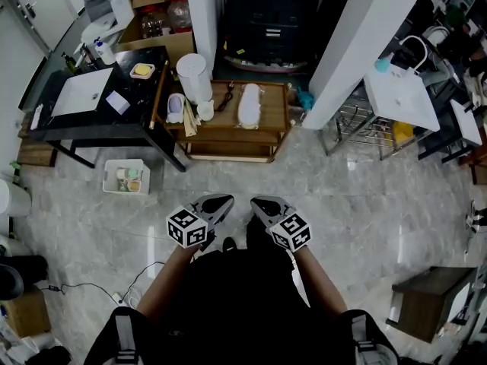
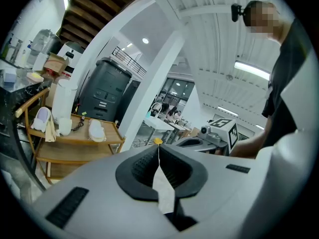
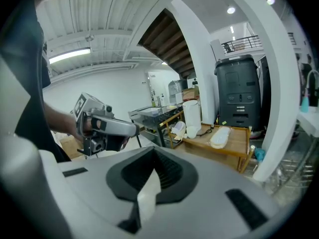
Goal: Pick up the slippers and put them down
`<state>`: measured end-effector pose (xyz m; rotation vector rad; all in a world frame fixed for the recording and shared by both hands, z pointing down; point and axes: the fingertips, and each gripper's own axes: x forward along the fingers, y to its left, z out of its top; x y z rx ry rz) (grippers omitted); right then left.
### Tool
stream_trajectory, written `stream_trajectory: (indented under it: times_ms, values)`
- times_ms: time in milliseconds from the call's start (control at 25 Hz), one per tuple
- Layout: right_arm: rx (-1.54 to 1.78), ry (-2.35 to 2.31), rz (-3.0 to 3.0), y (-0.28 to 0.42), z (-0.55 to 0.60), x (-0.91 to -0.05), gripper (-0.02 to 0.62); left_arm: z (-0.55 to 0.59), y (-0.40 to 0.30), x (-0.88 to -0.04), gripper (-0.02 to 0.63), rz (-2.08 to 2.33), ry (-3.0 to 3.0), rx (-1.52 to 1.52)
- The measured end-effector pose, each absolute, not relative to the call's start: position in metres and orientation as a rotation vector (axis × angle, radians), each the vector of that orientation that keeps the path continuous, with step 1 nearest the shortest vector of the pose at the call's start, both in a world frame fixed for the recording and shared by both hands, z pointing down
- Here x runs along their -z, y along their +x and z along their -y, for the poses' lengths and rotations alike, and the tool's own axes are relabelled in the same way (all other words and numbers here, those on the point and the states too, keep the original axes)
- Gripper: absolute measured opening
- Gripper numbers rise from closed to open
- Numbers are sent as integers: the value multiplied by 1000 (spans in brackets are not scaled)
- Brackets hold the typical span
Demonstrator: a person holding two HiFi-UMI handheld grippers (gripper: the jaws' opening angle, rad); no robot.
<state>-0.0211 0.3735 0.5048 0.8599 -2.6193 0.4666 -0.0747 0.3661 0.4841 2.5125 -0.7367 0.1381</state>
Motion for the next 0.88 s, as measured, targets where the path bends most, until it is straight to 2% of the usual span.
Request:
stream_trajectory:
  times_ms: [880]
  values:
    - [-559,788,2599,-15,-280,-519,8,-287,-73,-502,15,795,2404,-150]
